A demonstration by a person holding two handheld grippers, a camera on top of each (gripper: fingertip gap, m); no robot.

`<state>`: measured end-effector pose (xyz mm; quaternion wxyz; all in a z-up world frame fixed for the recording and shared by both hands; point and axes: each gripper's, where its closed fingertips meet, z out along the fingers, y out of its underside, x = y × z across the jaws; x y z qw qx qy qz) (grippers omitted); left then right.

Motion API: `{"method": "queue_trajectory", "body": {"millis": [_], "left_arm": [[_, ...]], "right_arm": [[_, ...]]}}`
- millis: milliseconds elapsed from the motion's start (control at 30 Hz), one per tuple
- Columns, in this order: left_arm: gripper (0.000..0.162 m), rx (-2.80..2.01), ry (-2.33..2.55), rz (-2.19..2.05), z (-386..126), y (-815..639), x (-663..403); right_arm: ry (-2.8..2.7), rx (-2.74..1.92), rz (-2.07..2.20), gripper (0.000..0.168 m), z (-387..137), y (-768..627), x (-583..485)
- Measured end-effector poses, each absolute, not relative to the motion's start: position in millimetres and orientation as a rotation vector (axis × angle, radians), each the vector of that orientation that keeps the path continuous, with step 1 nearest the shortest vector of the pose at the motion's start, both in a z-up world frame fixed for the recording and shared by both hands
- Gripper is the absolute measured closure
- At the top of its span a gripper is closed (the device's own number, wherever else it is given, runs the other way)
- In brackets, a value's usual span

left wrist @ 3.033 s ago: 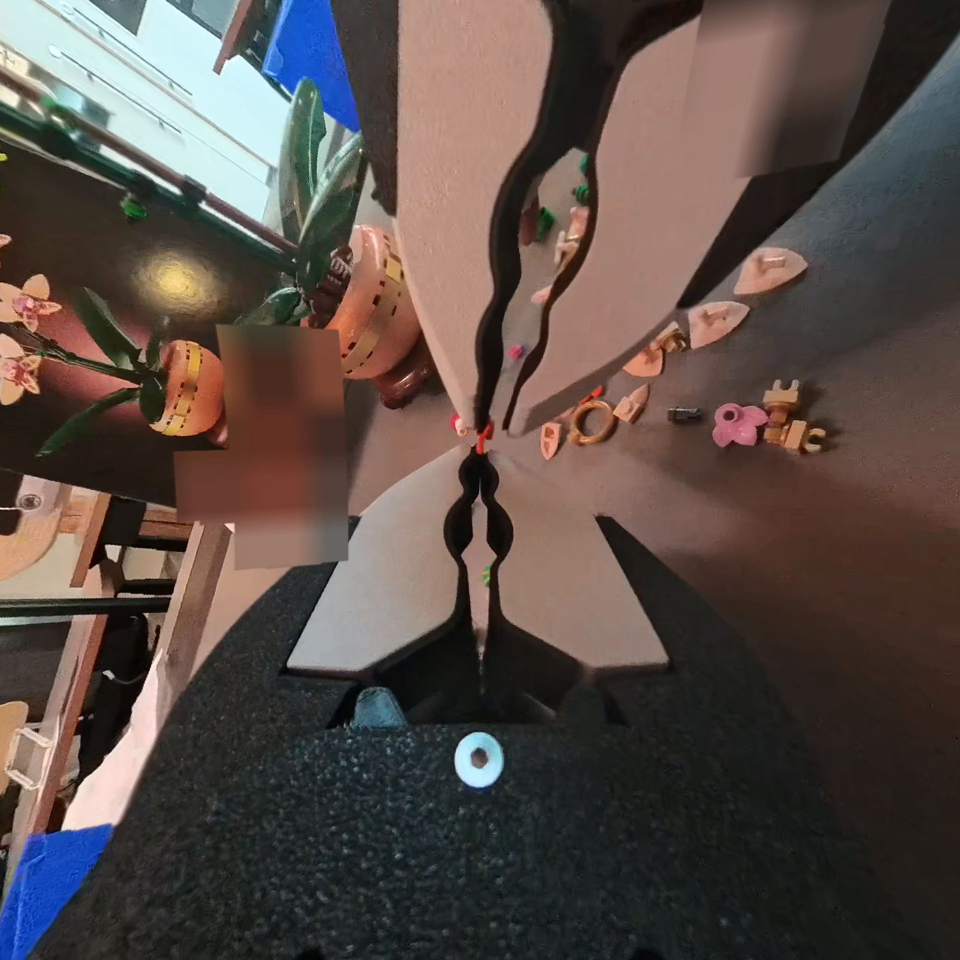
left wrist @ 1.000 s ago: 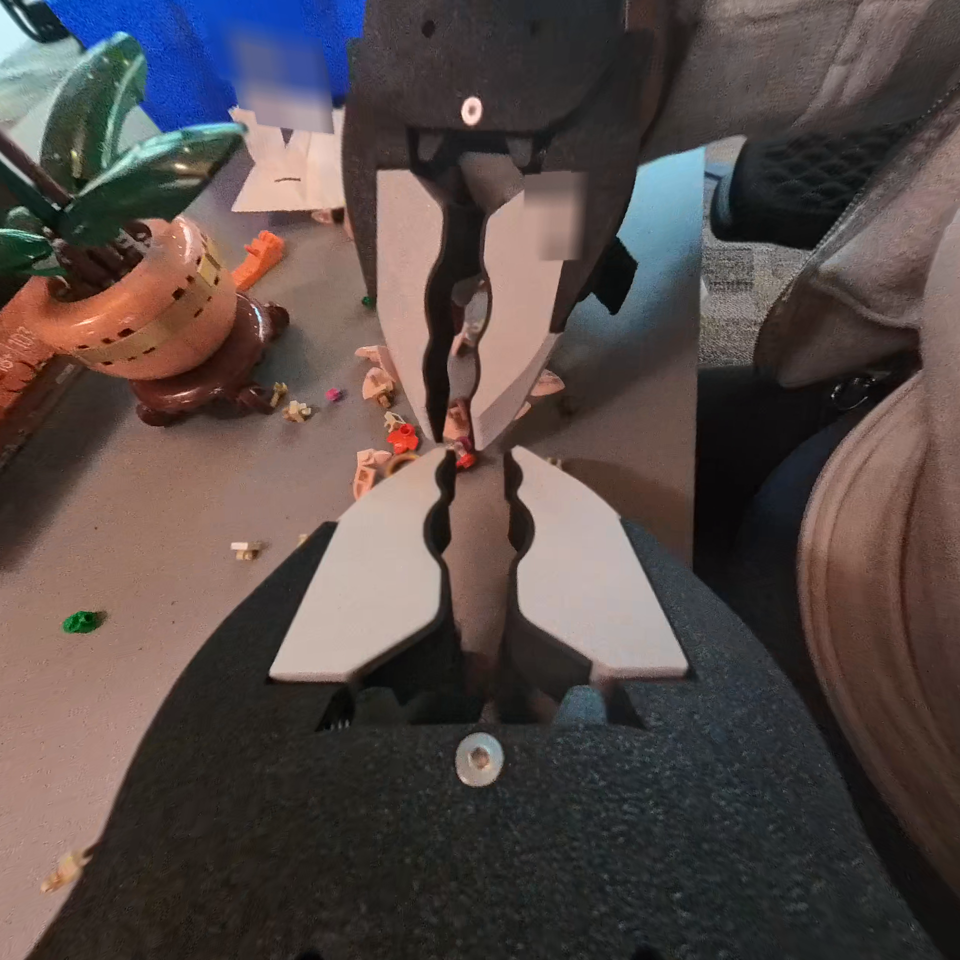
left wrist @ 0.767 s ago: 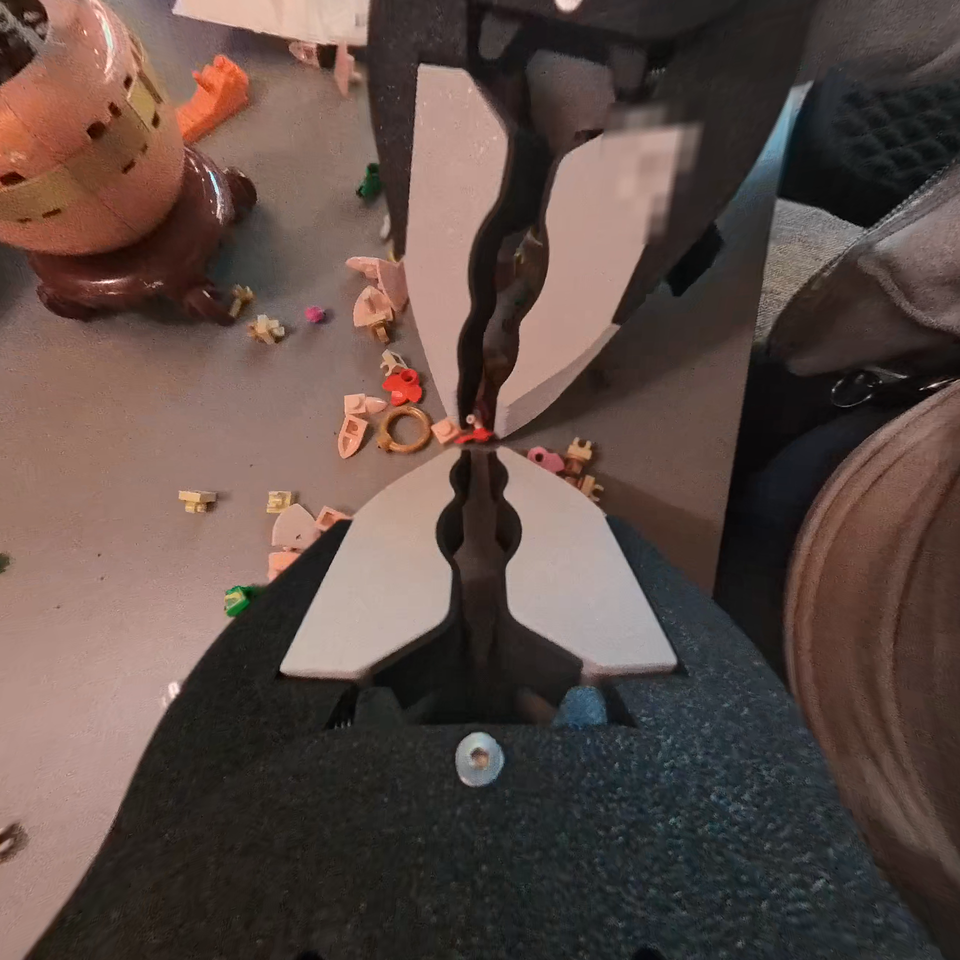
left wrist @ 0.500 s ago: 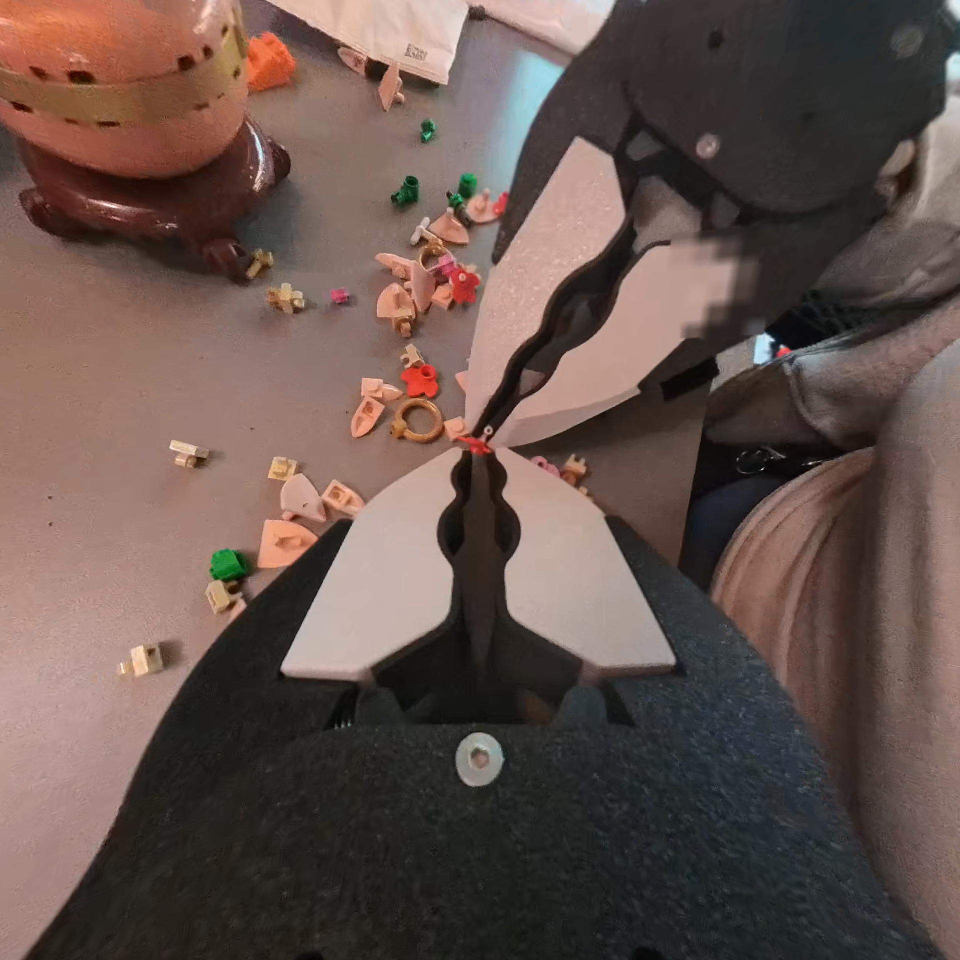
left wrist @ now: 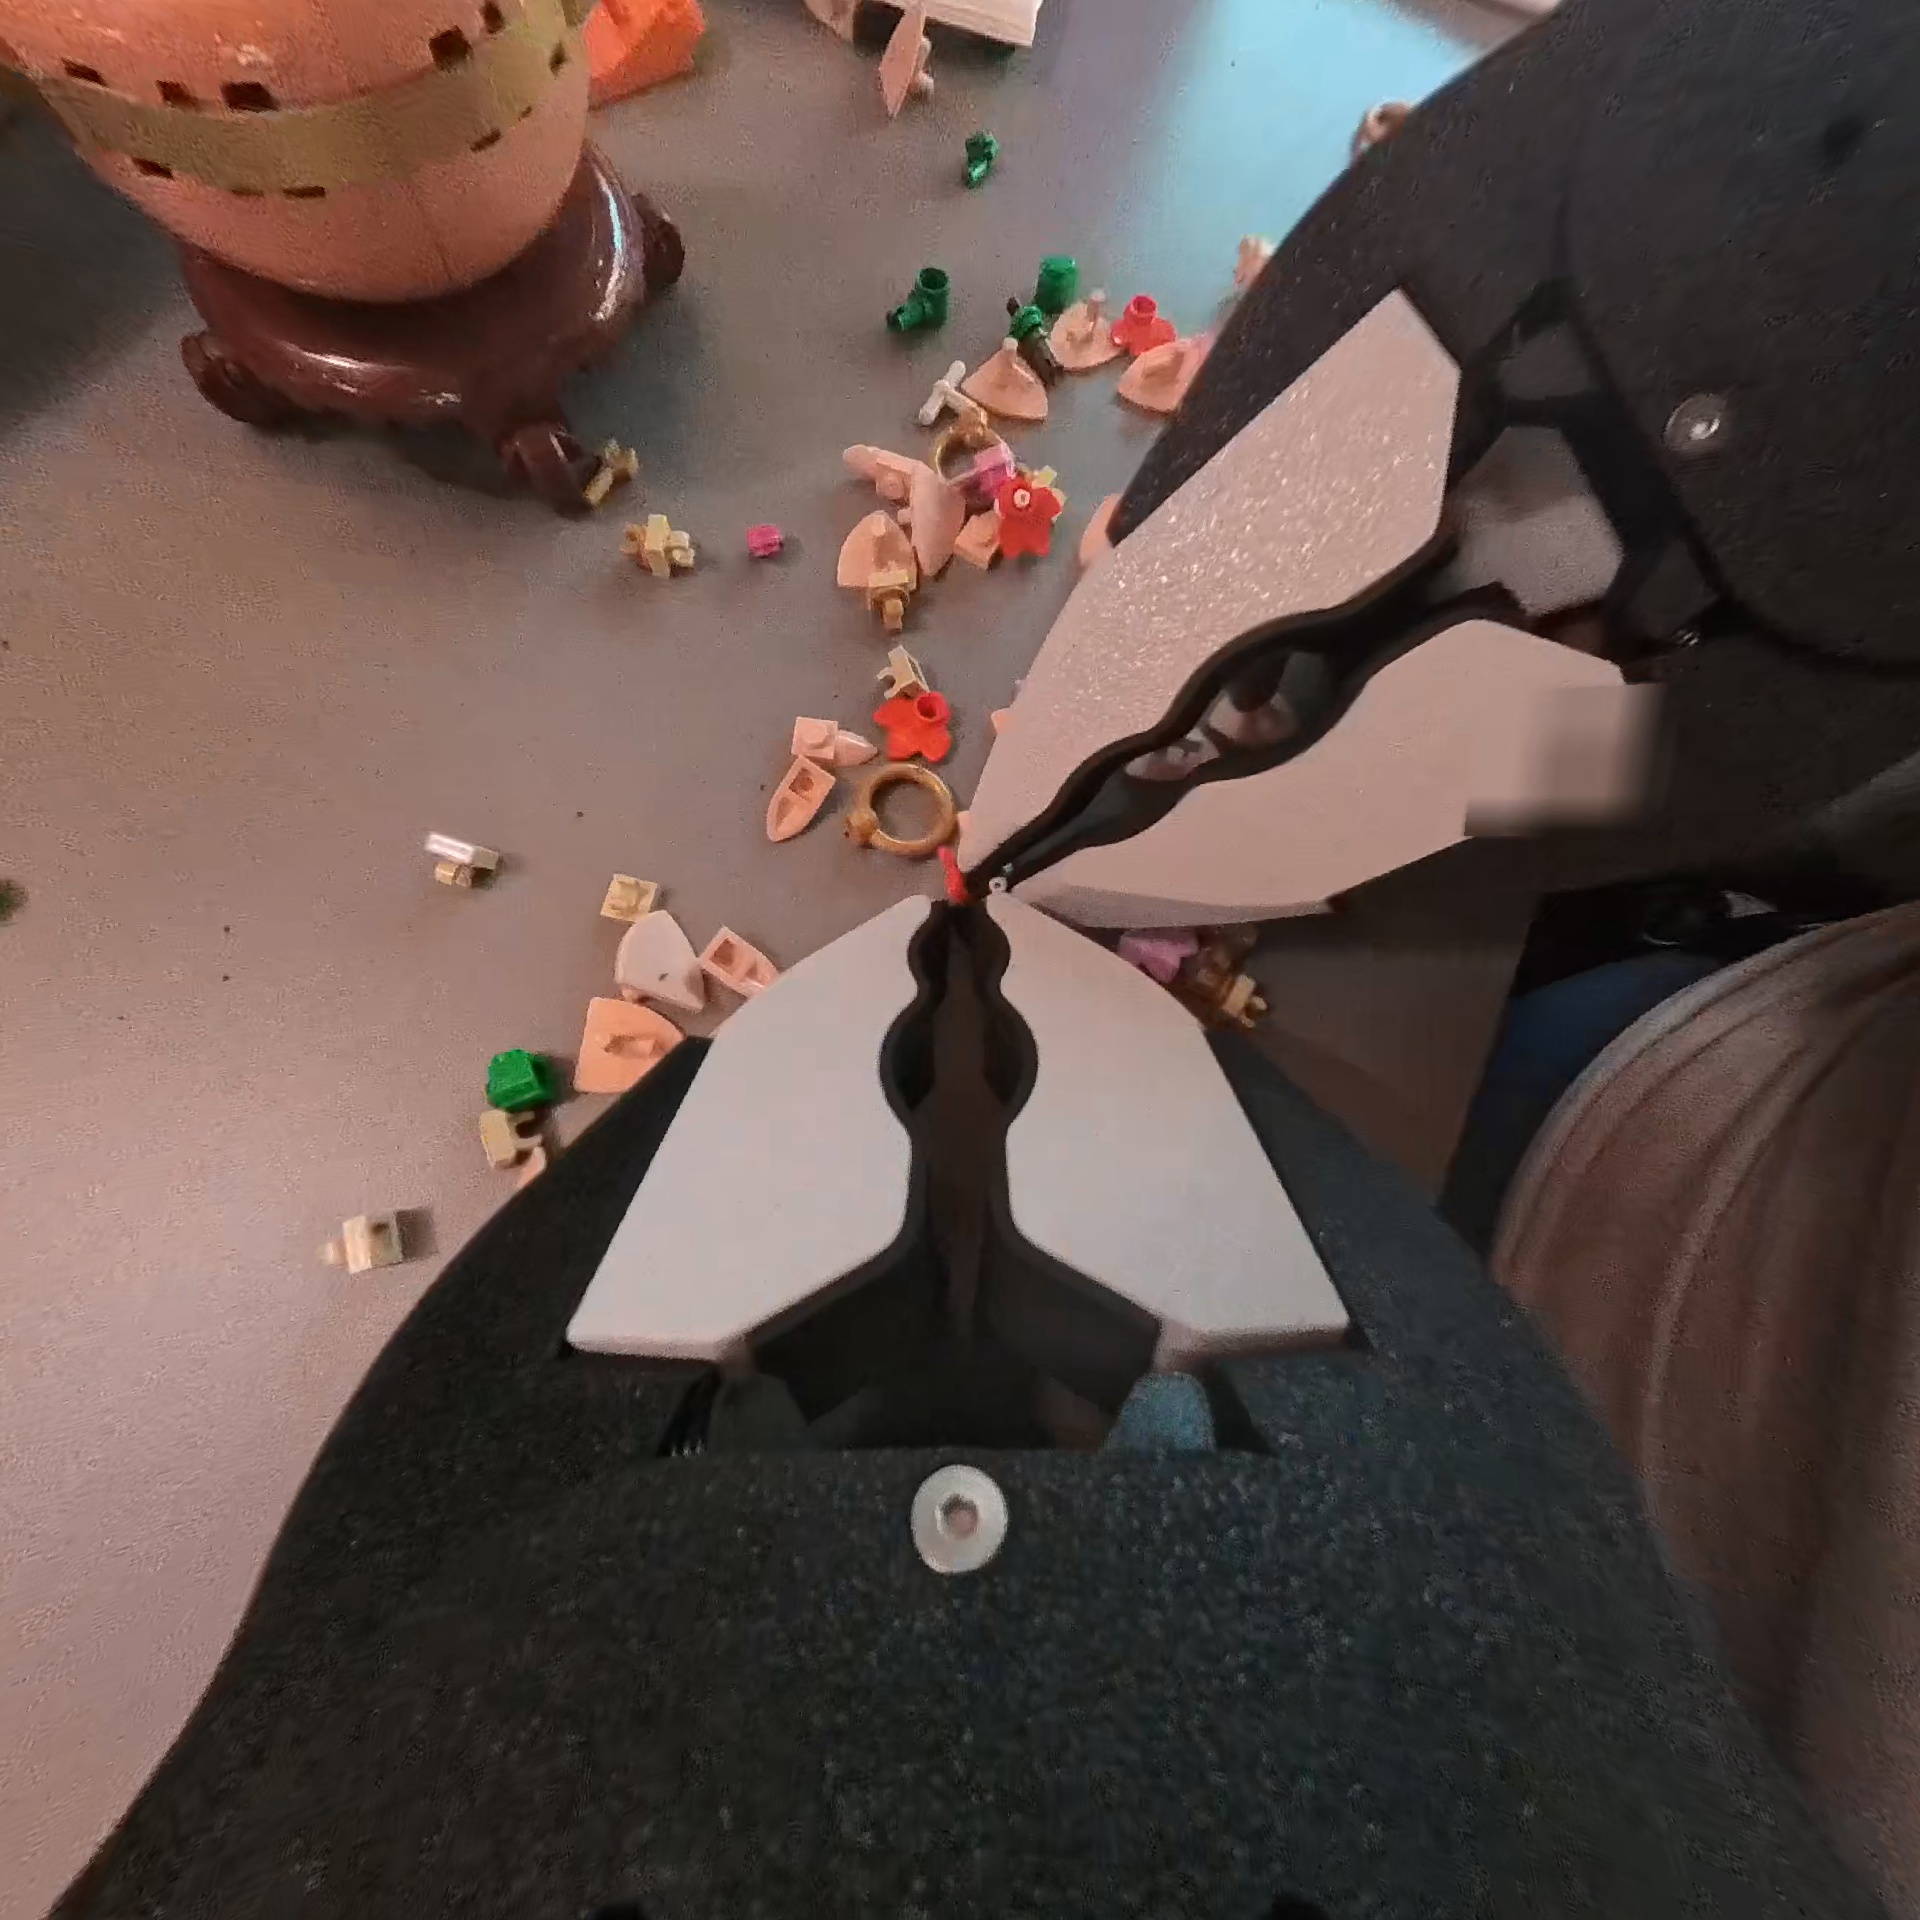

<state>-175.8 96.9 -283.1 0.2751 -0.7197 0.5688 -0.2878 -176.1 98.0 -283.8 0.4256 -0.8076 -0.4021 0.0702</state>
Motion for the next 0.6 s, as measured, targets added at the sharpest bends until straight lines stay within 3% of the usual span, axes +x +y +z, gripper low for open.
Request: {"method": "queue_trajectory", "body": {"millis": [267,333,600], "left_arm": [[0.162,-1.903,1.482,-0.525,-286,106,-174],[0.162,-1.868,1.382,-0.171,-286,144,-197],[0.162,-1.870,1.439,-0.539,-279,108,-184]], "right_arm": [[-0.999,-2.034,0.180,0.168,-285,100,-172],[-1.040,-2.025,0.240,0.168,-285,92,-178],[-1.076,-2.009,0.280,0.168,-285,91,-177]]}}
